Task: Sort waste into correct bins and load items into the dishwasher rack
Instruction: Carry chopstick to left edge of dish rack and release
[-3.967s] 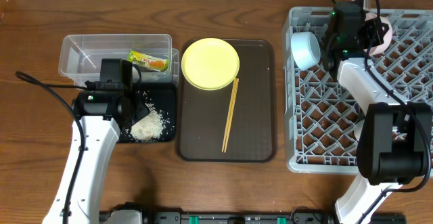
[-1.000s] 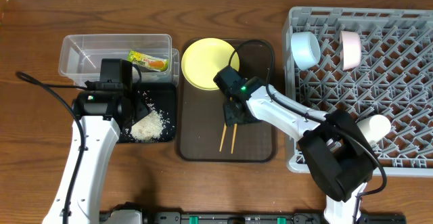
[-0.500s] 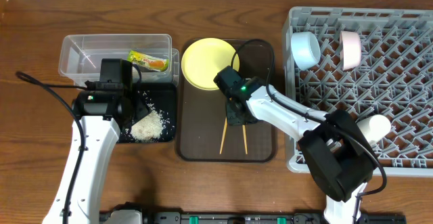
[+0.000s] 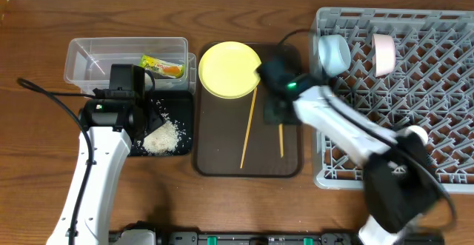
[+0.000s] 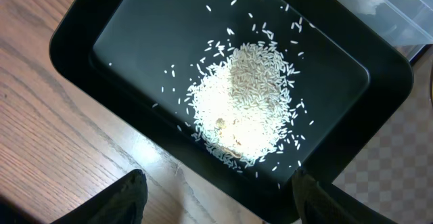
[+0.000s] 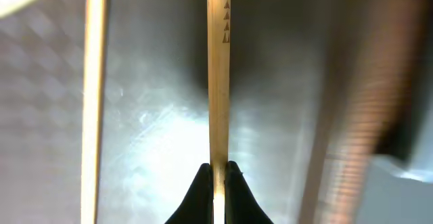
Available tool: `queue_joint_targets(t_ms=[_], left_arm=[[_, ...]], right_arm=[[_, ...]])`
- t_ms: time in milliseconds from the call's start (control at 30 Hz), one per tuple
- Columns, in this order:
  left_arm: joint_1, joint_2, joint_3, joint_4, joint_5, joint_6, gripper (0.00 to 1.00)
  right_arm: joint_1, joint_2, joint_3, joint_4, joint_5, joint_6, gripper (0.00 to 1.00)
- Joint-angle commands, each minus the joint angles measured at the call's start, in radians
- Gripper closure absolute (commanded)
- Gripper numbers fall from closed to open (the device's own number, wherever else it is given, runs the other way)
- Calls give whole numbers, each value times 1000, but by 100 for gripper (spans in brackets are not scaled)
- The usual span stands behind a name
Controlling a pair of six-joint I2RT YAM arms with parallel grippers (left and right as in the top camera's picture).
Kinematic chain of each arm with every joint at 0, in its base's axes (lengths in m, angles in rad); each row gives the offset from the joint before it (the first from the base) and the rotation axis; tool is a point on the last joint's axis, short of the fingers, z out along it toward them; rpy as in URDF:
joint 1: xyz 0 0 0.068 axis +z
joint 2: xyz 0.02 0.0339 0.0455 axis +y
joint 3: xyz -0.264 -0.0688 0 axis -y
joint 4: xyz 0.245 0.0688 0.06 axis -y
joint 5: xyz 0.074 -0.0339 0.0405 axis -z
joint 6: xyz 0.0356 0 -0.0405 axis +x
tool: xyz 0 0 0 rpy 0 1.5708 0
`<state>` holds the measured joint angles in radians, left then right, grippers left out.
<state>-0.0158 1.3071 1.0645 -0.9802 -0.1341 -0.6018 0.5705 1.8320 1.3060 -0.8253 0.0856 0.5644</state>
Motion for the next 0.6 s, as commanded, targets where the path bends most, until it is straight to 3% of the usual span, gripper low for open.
queue_joint_targets(t_ms=[0, 233, 400, 567], left_arm=[[4, -2, -2, -2, -8, 5, 28], [4, -2, -2, -2, -8, 5, 28], [4, -2, -2, -1, -8, 5, 28], [4, -2, -2, -2, -8, 5, 28]], right_arm=[[-50, -153, 2, -38, 15, -93, 99], [-180, -312, 2, -176, 16, -140, 99], [-239, -317, -6, -265, 17, -163, 99], [-265, -313, -74, -246, 40, -177, 99]])
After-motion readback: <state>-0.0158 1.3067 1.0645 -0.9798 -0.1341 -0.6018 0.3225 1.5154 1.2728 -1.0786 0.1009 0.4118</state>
